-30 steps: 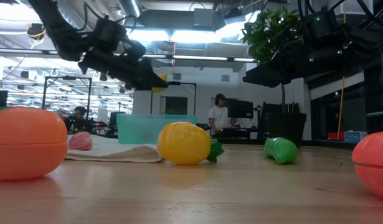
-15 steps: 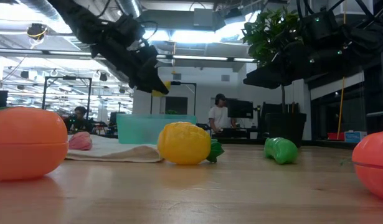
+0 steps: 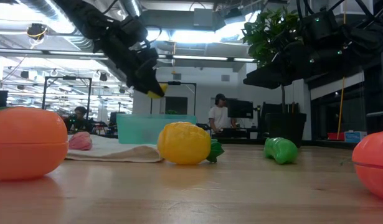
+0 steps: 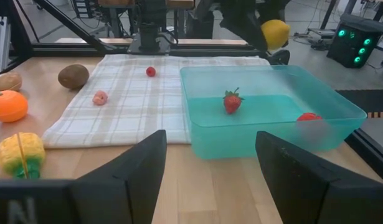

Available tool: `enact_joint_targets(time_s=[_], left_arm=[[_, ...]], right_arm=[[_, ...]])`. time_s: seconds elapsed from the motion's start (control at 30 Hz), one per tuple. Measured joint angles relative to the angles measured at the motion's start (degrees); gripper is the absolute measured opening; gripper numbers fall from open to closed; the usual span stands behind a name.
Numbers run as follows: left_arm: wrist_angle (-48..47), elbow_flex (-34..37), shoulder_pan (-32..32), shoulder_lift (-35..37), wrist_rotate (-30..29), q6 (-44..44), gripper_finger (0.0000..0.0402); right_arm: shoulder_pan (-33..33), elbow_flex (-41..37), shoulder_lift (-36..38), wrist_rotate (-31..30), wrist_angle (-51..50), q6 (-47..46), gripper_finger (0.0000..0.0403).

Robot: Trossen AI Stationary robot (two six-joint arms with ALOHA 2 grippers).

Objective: Pick and placing Produce into tupperware
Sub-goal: Put the yellow lemon into the blue bin, then put the red raspberry into the blue bin

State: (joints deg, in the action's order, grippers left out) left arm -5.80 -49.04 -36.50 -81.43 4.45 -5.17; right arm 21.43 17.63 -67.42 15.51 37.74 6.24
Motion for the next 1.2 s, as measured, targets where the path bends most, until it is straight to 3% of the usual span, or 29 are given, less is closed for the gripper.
enact_joint_targets(time_s=[0.53,1.2], left_arm=[[2.43,0.00,-0.78,-11.33,-0.15,-1.49,0.0204],[3.14,0.01,-1.85,-11.91,-0.94,-1.44,0.0222]], right_arm=[[0.00,0.00,0.00,0.00,-0.16,0.02,0.0249],[0.00,0.00,0.00,0.00,-0.44,0.02,0.0249]])
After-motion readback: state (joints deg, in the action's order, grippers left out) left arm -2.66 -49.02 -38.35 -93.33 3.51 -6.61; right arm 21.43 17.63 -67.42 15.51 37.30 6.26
